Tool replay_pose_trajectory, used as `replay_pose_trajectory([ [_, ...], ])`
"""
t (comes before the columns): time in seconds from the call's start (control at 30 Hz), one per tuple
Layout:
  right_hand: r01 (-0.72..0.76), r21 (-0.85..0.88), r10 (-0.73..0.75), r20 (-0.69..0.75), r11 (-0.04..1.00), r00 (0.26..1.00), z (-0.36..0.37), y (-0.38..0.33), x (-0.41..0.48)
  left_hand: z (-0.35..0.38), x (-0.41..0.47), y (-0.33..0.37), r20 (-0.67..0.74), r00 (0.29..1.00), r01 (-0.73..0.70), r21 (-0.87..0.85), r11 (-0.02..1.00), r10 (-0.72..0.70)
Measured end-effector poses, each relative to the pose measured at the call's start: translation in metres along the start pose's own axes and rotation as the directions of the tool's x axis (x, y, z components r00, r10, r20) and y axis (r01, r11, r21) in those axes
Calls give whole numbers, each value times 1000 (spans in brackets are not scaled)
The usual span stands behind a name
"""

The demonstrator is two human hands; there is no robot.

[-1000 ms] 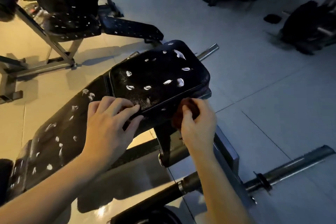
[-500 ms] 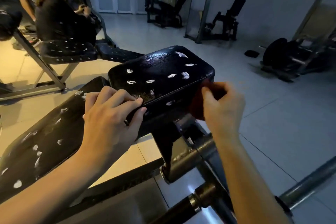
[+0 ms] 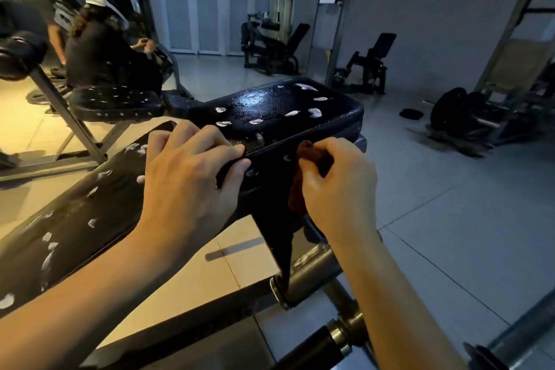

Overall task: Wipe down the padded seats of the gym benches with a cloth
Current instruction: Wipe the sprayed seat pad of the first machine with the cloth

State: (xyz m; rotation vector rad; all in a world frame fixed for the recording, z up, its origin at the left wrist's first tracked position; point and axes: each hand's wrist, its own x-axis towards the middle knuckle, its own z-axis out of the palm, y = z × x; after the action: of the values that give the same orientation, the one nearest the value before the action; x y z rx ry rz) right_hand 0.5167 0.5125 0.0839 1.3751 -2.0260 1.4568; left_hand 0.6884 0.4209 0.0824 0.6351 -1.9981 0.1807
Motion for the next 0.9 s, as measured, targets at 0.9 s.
replay_pose_trajectory([
  [0.9,-286,-18,280,-144,958,949,1,-11,19,-15,19,-6,164,982,-100,66,993,88],
])
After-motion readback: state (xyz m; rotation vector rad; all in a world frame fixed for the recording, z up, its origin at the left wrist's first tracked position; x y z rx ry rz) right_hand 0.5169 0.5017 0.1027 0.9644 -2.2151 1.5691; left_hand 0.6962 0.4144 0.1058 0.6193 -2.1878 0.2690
